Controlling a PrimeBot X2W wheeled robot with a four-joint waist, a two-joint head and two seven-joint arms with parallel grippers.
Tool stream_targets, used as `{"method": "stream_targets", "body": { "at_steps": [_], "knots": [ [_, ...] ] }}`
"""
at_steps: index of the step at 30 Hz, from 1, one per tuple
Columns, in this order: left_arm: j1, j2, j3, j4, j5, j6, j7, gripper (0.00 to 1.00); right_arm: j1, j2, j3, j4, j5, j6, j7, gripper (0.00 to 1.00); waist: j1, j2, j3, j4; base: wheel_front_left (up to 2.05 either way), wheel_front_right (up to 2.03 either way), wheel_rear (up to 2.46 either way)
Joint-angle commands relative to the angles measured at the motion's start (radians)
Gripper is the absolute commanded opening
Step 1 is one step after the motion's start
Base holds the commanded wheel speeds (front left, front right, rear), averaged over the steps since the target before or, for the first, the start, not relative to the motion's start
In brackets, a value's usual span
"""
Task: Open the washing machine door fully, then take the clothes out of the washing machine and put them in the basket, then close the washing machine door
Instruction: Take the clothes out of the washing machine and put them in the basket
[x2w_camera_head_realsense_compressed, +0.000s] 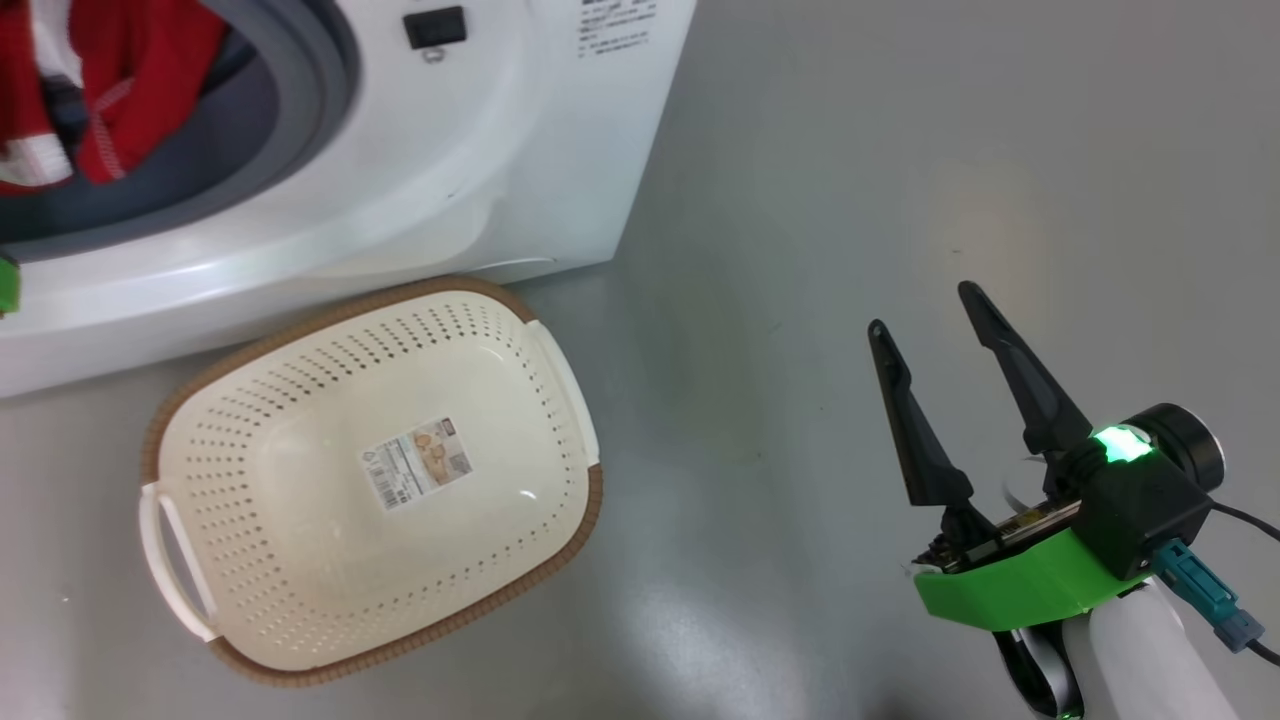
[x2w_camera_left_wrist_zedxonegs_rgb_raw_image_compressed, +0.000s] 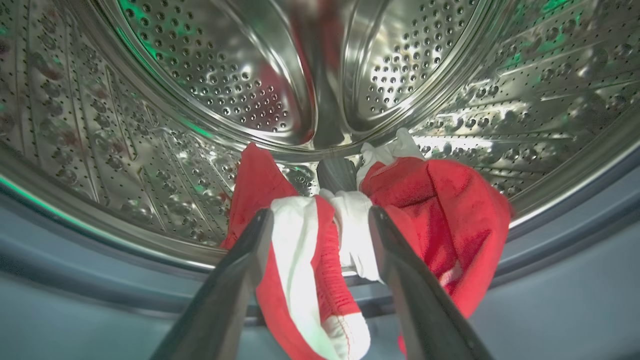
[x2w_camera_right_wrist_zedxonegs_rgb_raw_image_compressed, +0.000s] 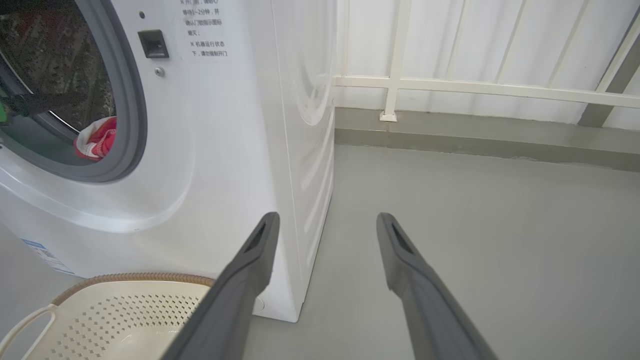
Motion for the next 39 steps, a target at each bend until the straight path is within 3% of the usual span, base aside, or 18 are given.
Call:
{"method": "stream_targets", "body": {
  "at_steps": [1,9,21,22,23,24,25,39],
  "knots": [
    [-0.027,0.072,0.008,0.003,0.0,0.001,0.006,1.0,-0.007,-0.002,0.031,-0.029,0.018,0.006,-0.006,1.0,0.0,0.0,0.016,-0.015,0.0,0.0,0.0],
    [-0.117,0.119,-0.078,0.128,0.052,0.005,0.069,1.0,-0.007,-0.002,0.04,-0.022,0.04,0.006,-0.006,1.0,0.0,0.0,0.032,-0.034,0.0,0.0,0.0],
    [-0.212,0.142,-0.159,0.259,0.11,0.028,0.232,1.0,-0.009,-0.002,0.054,-0.026,0.059,0.006,-0.006,1.0,0.0,0.0,0.055,-0.059,0.0,0.0,0.0],
    [-0.215,0.144,-0.162,0.265,0.112,0.029,0.239,0.83,-0.01,-0.002,0.054,-0.026,0.061,0.006,-0.006,1.0,0.0,0.0,0.058,-0.06,0.0,0.0,0.0],
    [-0.219,0.146,-0.165,0.268,0.113,0.029,0.242,0.44,-0.01,-0.002,0.054,-0.027,0.062,0.006,-0.006,1.0,0.0,0.0,0.06,-0.061,0.0,0.0,0.0],
    [-0.222,0.149,-0.169,0.271,0.117,0.031,0.242,0.17,-0.011,-0.002,0.054,-0.028,0.063,0.006,-0.006,1.0,0.0,0.0,0.063,-0.062,0.0,0.0,0.0],
    [-0.224,0.15,-0.173,0.274,0.12,0.032,0.242,0.0,-0.011,-0.002,0.054,-0.029,0.064,0.006,-0.006,1.0,0.0,0.0,0.064,-0.062,0.0,0.0,0.0],
    [-0.189,0.127,-0.175,0.287,0.095,0.019,0.138,0.0,-0.016,-0.002,0.046,-0.013,0.064,0.006,-0.006,1.0,0.0,0.0,0.052,-0.038,0.0,0.0,0.0]
  ]
}}
